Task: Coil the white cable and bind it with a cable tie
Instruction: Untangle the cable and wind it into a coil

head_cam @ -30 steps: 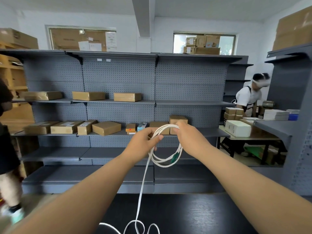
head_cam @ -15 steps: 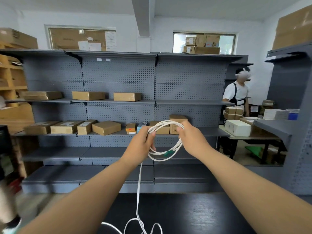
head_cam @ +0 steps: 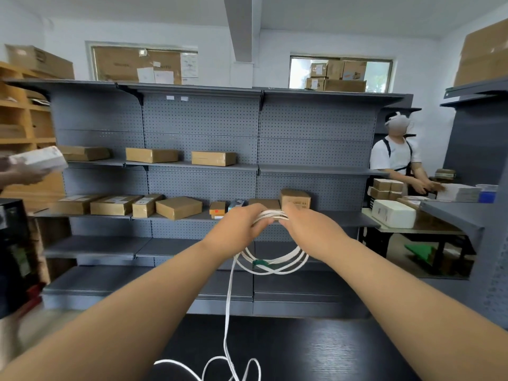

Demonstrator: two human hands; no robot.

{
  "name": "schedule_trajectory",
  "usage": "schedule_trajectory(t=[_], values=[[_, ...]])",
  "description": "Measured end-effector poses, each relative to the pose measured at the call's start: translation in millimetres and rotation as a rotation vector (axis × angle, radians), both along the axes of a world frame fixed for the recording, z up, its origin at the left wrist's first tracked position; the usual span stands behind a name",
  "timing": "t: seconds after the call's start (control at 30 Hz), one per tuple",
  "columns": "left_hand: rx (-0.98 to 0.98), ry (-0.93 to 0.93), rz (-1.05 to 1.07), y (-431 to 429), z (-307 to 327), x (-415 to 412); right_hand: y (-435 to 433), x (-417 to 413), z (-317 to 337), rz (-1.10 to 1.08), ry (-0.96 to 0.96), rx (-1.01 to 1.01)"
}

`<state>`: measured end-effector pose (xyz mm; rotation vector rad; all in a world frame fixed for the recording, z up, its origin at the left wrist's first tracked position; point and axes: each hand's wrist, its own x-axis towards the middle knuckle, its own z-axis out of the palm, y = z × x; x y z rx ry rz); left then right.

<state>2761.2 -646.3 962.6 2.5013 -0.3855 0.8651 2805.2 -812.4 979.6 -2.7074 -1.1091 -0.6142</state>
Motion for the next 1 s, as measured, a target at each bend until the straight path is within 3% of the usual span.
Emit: schedule_trajectory(t=[0.17,0.23,0.5,0.73,1.0], values=[[-0.549,0.287,-0.193,3,-10,-5,-1,2,-5,-0.01,0.102,0.124],[-0.682,0.354,-0.243,6,-15,-6,-3,4,-5,-0.042,0.143,0.2],[-1.122,0.388,-0.422,4,-25,-7,-6,6,-10,-0.079,0.268,0.483],[-0.869,0.272,-0.24,-3,-27,4,-12,6,-15,-0.109,0.198,0.398],[-0.481,0.368,-0.158,-1,-12,4,-7,0,-9,-0.034,-0.243,-0.049]])
